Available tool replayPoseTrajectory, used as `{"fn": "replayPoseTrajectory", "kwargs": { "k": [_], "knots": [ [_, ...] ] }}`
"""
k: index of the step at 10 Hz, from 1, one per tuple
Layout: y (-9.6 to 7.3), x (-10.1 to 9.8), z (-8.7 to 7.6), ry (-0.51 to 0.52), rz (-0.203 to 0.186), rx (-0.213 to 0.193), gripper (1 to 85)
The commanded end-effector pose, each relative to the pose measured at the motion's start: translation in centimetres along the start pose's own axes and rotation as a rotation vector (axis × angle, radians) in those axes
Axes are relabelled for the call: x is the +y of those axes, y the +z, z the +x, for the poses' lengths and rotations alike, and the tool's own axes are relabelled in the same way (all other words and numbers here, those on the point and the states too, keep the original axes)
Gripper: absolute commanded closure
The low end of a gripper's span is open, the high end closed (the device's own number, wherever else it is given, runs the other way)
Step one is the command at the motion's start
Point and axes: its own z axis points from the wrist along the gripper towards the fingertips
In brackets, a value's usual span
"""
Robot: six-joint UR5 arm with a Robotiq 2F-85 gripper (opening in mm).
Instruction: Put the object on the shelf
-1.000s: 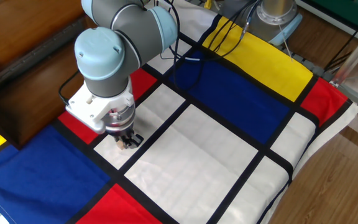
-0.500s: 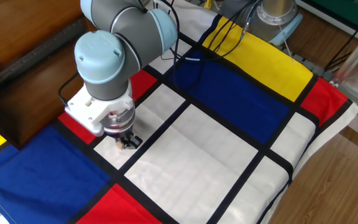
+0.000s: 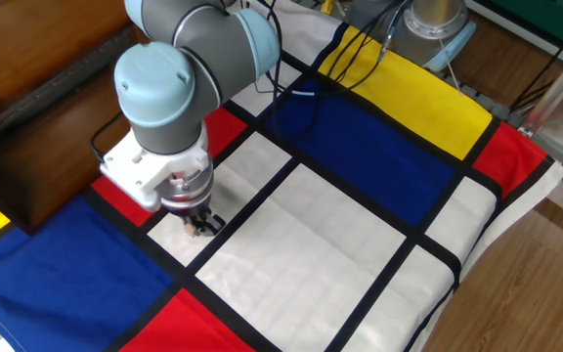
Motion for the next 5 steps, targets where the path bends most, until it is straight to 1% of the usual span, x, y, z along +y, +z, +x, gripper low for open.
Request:
{"fn": "replayPoseTrajectory", "kwargs": {
  "k": [1, 3, 4, 5],
  "knots": [
    [-1.52, 1.67, 0.1, 0.013, -0.06, -0.001, 84.7],
    [-1.53, 1.83, 0.14, 0.029, -0.066, 0.001, 84.7],
    [-1.56, 2.19, -0.26, 0.038, -0.08, -0.014, 84.7],
    [-1.57, 2.27, -0.38, 0.048, -0.083, -0.018, 84.7]
  ]
}}
